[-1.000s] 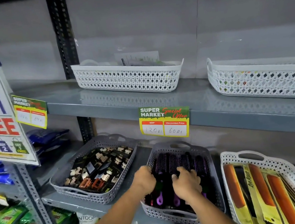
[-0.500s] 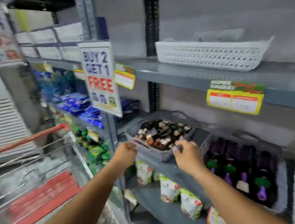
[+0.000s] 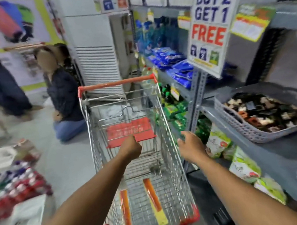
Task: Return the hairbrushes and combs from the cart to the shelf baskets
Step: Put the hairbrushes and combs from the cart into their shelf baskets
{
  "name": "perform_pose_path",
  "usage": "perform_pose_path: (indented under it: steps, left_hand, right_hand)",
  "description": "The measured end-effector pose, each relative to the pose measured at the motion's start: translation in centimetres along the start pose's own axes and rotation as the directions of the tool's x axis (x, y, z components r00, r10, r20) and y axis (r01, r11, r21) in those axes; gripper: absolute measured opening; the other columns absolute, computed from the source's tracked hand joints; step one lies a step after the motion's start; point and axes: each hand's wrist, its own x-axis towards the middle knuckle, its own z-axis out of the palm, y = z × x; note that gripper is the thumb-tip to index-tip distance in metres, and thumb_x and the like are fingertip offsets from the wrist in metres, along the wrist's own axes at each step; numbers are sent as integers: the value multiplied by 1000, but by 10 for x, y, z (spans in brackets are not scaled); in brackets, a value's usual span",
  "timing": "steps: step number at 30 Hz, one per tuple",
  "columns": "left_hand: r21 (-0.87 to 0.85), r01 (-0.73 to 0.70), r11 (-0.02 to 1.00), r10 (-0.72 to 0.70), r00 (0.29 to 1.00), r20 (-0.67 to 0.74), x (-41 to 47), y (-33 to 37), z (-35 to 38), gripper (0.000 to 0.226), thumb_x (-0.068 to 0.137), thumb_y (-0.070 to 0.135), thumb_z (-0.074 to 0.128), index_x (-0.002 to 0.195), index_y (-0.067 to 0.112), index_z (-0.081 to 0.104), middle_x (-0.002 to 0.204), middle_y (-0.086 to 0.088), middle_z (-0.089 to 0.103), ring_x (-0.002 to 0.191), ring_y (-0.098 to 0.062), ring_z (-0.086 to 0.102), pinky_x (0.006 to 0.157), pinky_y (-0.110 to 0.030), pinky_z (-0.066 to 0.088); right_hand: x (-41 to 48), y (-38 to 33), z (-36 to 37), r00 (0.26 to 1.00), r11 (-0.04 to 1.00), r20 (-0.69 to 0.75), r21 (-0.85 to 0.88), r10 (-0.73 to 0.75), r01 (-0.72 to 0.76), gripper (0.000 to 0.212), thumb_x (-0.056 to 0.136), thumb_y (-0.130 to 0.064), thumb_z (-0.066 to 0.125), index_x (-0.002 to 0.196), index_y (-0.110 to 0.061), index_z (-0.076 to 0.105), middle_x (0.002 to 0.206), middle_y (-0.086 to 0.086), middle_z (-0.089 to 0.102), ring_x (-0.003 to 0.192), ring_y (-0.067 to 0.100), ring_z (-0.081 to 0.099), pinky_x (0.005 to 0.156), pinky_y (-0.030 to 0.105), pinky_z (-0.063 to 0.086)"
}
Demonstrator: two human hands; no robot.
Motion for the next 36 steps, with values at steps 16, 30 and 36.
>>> perform_pose_path:
  steps: [16, 30, 36]
  left_hand:
    - [77, 290, 954, -298, 944, 142, 60, -167, 103, 54, 93, 9, 48, 144, 4, 30, 143, -21, 44, 126, -36, 48, 101, -40, 43]
    - [49, 601, 798, -588, 759, 278, 66, -226, 187, 51, 91, 6, 49, 141, 6, 37, 111, -18, 62, 89, -28, 57, 69, -35, 47]
    - [57, 671, 739, -658, 701, 275, 57, -245, 225, 56, 89, 5, 52, 143, 8, 36, 123, -19, 58, 107, -33, 61, 92, -44, 52]
  right_hand:
    - [62, 28, 168, 924, 988, 368, -145, 102, -51, 50, 98, -12, 41, 147, -14, 33, 156, 6, 32, 134, 29, 43, 103, 38, 41]
    - [60, 98, 277, 782, 947, 544, -260, 305, -189, 56, 92, -7, 52, 145, -17, 37, 121, 16, 64, 95, 31, 65, 76, 34, 53]
    - [59, 115, 309, 739, 917, 555, -329, 382, -226, 48, 92, -9, 55, 138, -10, 43, 128, 20, 59, 110, 38, 61, 86, 40, 53]
